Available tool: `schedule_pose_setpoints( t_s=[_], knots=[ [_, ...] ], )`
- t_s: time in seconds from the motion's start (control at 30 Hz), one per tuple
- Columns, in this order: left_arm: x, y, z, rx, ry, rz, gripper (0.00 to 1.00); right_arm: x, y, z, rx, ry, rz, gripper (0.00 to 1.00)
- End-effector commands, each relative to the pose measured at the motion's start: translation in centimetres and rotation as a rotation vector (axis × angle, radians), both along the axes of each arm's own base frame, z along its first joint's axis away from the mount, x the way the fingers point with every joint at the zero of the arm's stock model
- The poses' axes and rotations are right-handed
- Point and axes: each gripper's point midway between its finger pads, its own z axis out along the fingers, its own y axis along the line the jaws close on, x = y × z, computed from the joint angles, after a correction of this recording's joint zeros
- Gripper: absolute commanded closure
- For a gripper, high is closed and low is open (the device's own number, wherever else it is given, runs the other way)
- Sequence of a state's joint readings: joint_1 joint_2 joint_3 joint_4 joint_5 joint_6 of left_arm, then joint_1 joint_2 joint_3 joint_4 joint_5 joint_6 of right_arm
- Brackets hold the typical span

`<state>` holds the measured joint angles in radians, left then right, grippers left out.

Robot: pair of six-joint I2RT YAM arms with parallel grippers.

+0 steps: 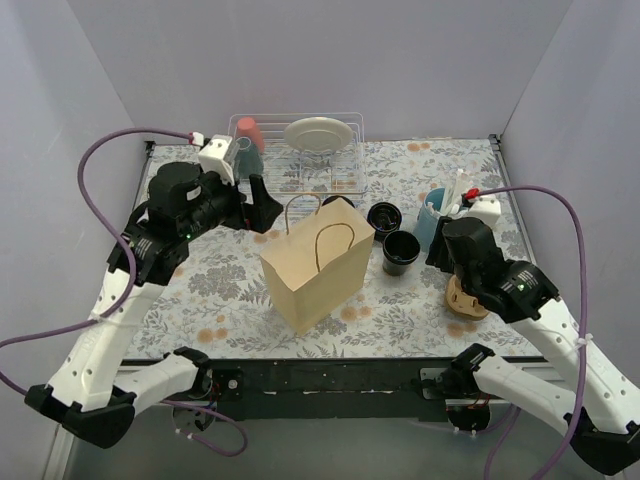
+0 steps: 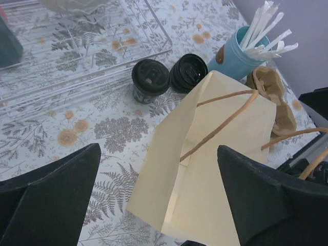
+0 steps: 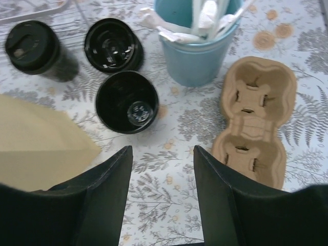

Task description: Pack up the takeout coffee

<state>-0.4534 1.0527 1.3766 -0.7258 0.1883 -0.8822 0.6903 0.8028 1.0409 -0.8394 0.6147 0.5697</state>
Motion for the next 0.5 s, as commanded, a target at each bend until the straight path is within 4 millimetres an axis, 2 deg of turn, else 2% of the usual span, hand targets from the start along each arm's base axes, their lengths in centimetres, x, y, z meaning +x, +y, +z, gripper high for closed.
schedule_pose_setpoints(
  t_s=[0.0,0.03,0.07,0.13,0.17,0.2,0.23,0.27,0.3,0.33,0.37,0.4,0.47],
  knots=[
    [-0.5,3.4,1.5,0.009,-0.038,0.175,0.02,0.9,-3.5,-1.3,-0.096,0.009,-0.149,0.39],
    [-0.5,4.4,0.9,0.025,-0.029,0.228,0.02,1.2,-3.7,-1.8,-0.104,0.021,-0.145,0.38],
    [-0.6,5.1,-0.1,0.038,-0.017,0.263,0.02,1.5,-4.8,-2.4,-0.130,0.038,-0.167,0.37],
    [-1.1,7.0,-0.3,0.039,-0.045,0.349,0.02,1.9,-5.2,-3.6,-0.125,0.085,-0.159,0.36],
    [-1.2,7.5,-1.8,0.057,-0.028,0.373,0.02,2.5,-6.9,-3.8,-0.126,0.089,-0.205,0.36],
    [-1.2,8.4,-2.2,0.065,-0.035,0.424,0.02,2.6,-6.6,-4.9,-0.091,0.123,-0.174,0.36],
    [-1.6,9.1,-1.7,0.039,-0.063,0.453,0.02,2.8,-7.0,-5.2,-0.074,0.132,-0.174,0.36],
    [-1.7,9.7,-3.1,0.055,-0.049,0.483,0.02,3.3,-8.8,-5.4,-0.065,0.128,-0.214,0.36],
    [-1.8,10.3,-3.3,0.048,-0.060,0.516,0.02,3.5,-8.3,-6.5,-0.023,0.161,-0.166,0.36],
    [-2.0,11.2,-2.9,0.031,-0.098,0.558,0.02,3.7,-8.7,-7.1,-0.007,0.174,-0.160,0.35],
    [-2.1,11.4,-4.1,0.040,-0.096,0.568,0.02,4.1,-10.3,-7.4,0.009,0.171,-0.192,0.35],
    [-2.2,11.7,-4.4,0.035,-0.102,0.578,0.02,4.2,-9.9,-8.7,0.033,0.211,-0.138,0.35],
    [-2.8,12.0,-4.0,-0.003,-0.142,0.582,0.02,4.4,-11.3,-9.9,0.048,0.232,-0.158,0.34]
  ],
)
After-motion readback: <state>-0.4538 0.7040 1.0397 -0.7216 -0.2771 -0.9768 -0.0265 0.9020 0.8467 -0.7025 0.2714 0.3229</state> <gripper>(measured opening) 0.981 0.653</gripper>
